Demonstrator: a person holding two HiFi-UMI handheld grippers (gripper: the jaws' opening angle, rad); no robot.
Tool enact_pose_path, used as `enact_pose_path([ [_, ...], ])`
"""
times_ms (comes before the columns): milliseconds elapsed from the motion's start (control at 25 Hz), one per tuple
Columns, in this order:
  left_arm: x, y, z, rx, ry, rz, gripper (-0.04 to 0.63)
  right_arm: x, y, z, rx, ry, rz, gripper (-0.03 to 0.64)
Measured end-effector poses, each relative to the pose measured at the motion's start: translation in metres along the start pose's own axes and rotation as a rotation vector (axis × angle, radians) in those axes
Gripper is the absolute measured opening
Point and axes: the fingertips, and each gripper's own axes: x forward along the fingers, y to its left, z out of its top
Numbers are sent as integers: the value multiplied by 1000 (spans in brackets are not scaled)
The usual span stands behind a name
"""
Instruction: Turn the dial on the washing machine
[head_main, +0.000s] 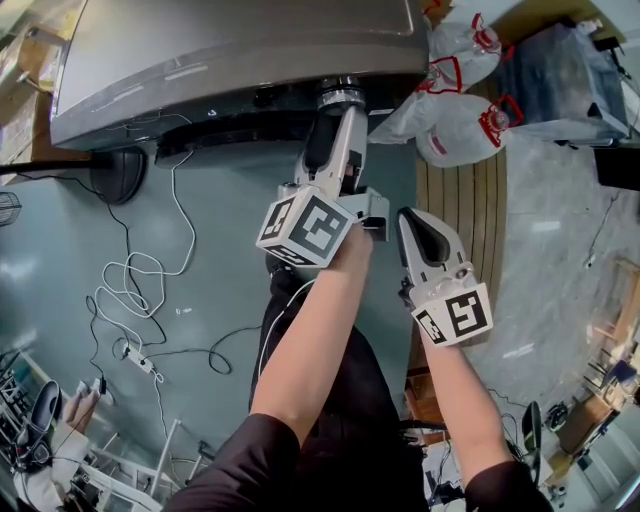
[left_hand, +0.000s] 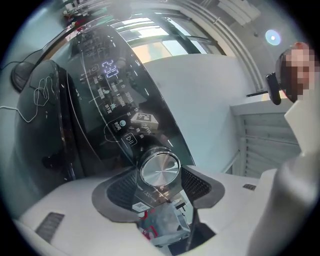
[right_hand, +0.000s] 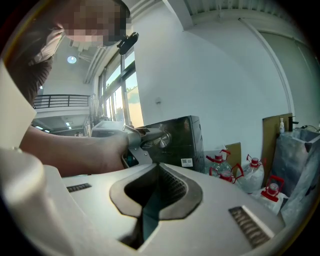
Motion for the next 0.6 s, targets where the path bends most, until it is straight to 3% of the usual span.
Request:
enact_pose_path([
  [80,-6,-1,-1,57,22,-3,275,0,0,2,-4,-6,-3,25],
  [160,-15,-6,0,169,44,-18,262,-1,1,5,-6,-13,-7,25],
  [360,-42,-26,12,482,108,-80,160,1,12,15,-11,-38,-5,25],
  [600,-78,-39,28,724,156,-102,36,6,34,37,-52,-76,-53,25],
])
